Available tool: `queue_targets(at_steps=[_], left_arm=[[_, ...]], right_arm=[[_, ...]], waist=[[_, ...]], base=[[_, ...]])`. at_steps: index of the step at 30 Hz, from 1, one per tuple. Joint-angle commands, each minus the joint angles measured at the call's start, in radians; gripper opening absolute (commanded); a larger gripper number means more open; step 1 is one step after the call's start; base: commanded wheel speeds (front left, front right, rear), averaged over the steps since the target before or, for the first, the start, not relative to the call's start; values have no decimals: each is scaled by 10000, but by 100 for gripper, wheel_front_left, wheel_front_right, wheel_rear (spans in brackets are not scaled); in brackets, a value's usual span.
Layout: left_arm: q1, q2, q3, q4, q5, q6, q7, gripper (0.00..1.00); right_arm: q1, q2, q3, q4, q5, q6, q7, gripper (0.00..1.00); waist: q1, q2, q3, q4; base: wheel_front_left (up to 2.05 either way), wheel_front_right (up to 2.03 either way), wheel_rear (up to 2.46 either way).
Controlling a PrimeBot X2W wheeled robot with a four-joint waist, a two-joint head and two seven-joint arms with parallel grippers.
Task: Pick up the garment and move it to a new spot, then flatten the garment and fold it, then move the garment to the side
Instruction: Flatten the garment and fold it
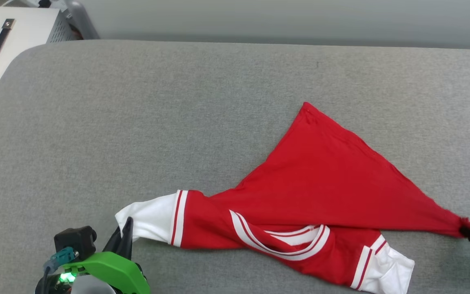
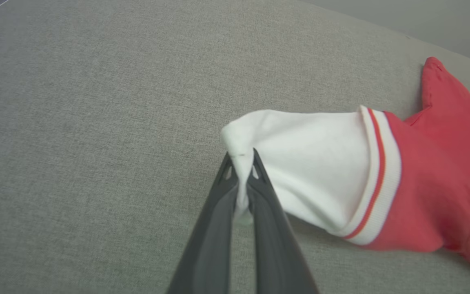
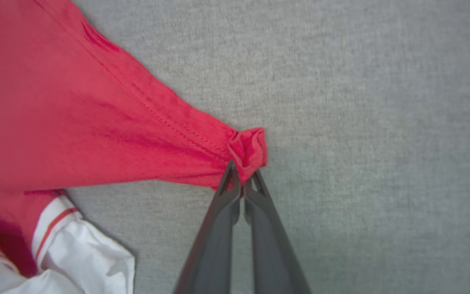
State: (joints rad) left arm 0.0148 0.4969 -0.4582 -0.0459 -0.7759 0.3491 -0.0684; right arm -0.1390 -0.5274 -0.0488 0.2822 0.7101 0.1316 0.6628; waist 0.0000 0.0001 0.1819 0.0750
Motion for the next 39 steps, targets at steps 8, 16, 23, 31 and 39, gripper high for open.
queue_targets(at_steps=[8,16,23,31,39], left_arm=[[477,134,268,220,-383,76,23,0],[474,98,238,394,-475,-1,25,0],[345,153,264,368,-456,0,22,0],[-122,-5,83,204,-261,2,5,0],[-969,-310,-280,66,182,-32,-66,0]], right_arm=[[3657,2811,-1746,-2459,-1024,-9,598,0],[4248,4039,-1871,-3069,-1367,-9,818,100],[3565,3502,-1492,-3241,-1826,-9,-762,100],[1679,3196,-948,-2592,-2267,-9,-3397,100],[-454,1967,356,-1601,-2125,-9,-3838,100]], waist=[[0,-1,-858,-950],[0,-1,-995,-1092],[0,-1,-866,-1120],[0,-1,-290,-891],[0,-1,303,-222]], base=[[0,0,0],[0,0,0],[0,0,0],[0,0,0],[0,0,0]])
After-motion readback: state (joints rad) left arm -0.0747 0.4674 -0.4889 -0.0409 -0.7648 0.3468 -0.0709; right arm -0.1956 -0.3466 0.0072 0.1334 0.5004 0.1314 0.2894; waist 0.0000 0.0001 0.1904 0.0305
